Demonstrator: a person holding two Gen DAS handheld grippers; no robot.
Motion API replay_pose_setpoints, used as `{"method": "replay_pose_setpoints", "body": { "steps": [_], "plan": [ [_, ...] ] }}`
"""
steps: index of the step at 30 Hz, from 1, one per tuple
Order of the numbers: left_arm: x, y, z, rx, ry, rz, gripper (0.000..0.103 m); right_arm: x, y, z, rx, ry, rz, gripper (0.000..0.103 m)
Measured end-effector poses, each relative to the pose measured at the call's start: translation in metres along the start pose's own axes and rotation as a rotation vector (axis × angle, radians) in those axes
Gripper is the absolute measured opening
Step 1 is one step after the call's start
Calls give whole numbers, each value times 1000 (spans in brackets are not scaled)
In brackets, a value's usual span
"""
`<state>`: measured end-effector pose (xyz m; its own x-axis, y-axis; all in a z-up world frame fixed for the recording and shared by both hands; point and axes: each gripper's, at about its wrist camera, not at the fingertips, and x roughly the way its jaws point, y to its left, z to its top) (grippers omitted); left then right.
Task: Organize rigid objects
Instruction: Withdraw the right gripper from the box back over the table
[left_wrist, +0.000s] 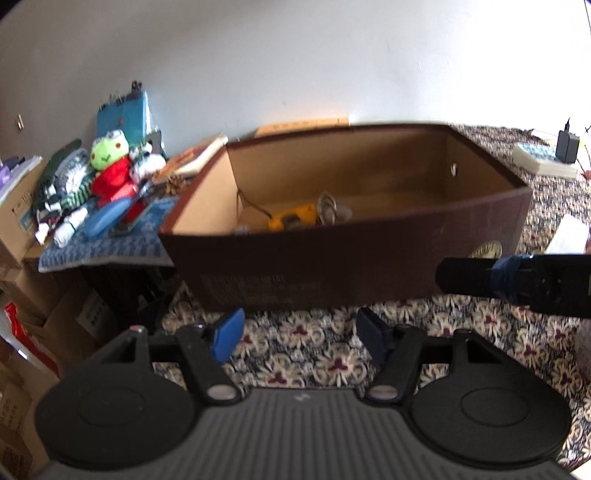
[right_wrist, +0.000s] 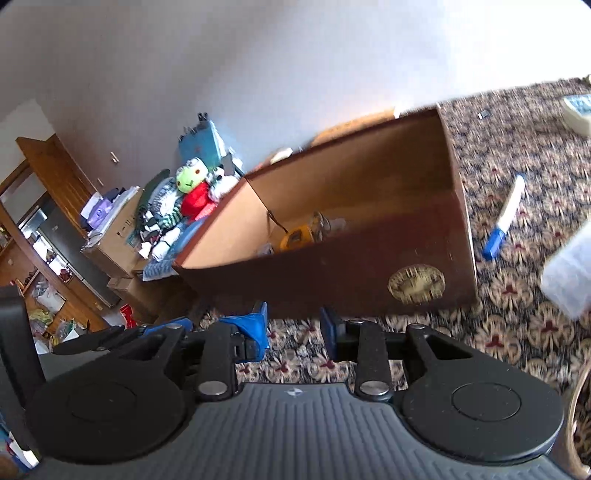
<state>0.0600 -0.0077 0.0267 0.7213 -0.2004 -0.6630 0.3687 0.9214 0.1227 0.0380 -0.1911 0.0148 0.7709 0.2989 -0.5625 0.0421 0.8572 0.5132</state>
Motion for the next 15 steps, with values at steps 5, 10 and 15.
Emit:
{"method": "replay_pose_setpoints", "body": {
  "steps": [5, 10, 15],
  "plan": [
    [6, -1, -12, -20, 26, 8, 69, -1, -4, -11, 30, 5, 0, 14],
    [6, -6, -17, -17, 32, 1, 69, -5, -6, -19, 49, 7, -15, 14],
    [2, -11, -19, -15, 44, -16, 69, -15, -1, -22, 16, -18, -68, 14]
  ]
}}
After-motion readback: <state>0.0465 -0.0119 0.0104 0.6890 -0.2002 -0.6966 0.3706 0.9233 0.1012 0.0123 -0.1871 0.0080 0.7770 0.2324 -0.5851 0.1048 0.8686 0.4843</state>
